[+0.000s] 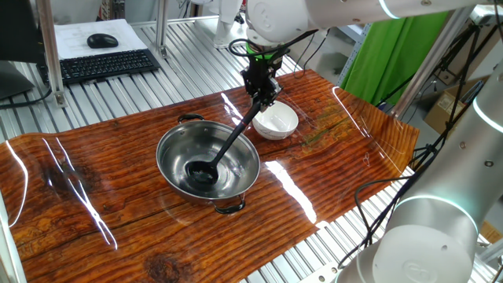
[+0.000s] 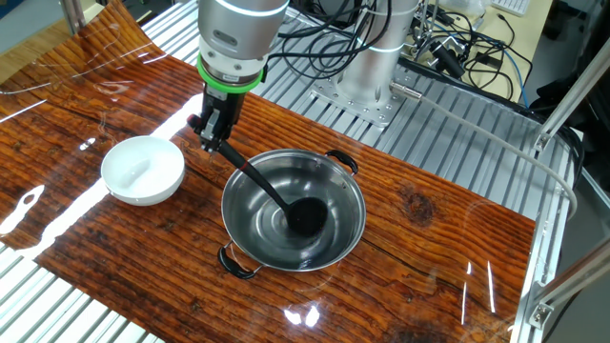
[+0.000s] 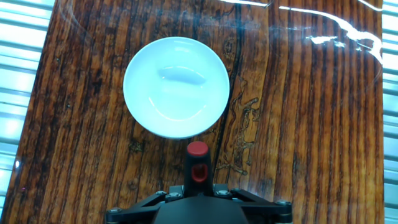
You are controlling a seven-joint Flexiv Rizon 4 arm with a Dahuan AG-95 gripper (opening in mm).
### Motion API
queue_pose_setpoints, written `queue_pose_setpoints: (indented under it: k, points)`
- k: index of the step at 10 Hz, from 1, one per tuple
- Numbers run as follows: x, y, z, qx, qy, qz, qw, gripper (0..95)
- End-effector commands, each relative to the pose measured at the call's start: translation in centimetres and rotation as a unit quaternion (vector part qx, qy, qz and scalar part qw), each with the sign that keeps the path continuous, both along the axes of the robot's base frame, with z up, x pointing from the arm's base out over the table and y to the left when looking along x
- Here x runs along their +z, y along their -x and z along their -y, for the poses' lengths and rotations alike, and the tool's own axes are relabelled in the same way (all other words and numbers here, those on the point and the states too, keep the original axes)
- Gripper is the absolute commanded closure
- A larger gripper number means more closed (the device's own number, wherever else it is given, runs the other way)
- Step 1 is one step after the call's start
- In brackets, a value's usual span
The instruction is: Scoop water with a large spoon from one bowl to another
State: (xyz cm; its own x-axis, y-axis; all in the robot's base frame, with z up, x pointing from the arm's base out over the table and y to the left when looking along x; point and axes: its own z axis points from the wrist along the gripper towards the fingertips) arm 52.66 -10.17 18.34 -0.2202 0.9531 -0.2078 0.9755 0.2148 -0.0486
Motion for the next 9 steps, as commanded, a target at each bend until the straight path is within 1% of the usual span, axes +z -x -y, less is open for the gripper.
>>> queue_pose_setpoints:
  k: [1, 7, 9]
  points:
    - [0.3, -0.2, 0.3, 0.004, -0.003, -0.001, 1.0, 95.0]
    - [1.4, -0.5, 0.7, 0.015, -0.003, -0.003, 0.9999, 95.0]
    - [1.5, -0.5, 0.7, 0.017, -0.001, -0.003, 0.9998, 95.0]
